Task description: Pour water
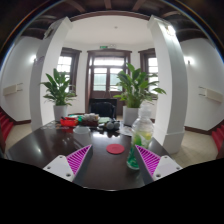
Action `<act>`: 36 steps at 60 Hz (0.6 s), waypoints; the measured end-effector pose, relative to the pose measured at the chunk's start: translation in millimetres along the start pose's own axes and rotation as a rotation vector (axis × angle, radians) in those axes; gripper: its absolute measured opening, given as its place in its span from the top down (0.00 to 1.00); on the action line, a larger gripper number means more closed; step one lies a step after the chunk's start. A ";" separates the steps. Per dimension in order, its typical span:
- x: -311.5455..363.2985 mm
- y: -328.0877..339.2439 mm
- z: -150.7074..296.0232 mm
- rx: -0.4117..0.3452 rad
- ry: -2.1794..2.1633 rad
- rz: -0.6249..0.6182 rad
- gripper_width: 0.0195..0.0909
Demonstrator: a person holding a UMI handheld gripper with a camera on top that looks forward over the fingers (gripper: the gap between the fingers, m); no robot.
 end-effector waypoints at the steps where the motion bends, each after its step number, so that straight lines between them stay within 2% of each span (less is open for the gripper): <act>1: -4.8 2.1 -5.5 0.003 0.000 -0.014 0.07; 10: -30.5 -15.4 -19.0 0.020 -0.070 -0.080 0.07; 16: -39.1 -38.9 -11.2 0.033 -0.102 -0.103 0.07; 26: -38.3 -71.2 6.5 0.012 -0.106 -0.097 0.09; 31: -38.8 -86.3 14.0 -0.016 -0.097 -0.095 0.20; 33: -36.9 -91.7 14.1 -0.021 -0.088 -0.089 0.28; 34: -35.9 -94.1 14.8 -0.024 -0.083 -0.086 0.28; 36: -34.5 -97.7 15.1 -0.033 -0.073 -0.087 0.43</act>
Point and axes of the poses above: the point between the fingertips, and its own axes, seen from behind it with the camera up: x to the left, z up, y backward, against the way the camera looks, the point moved 9 cm from there along y, backward, against the way the camera looks, and after that the axes turned 9 degrees about -z, right-handed, at the moved point
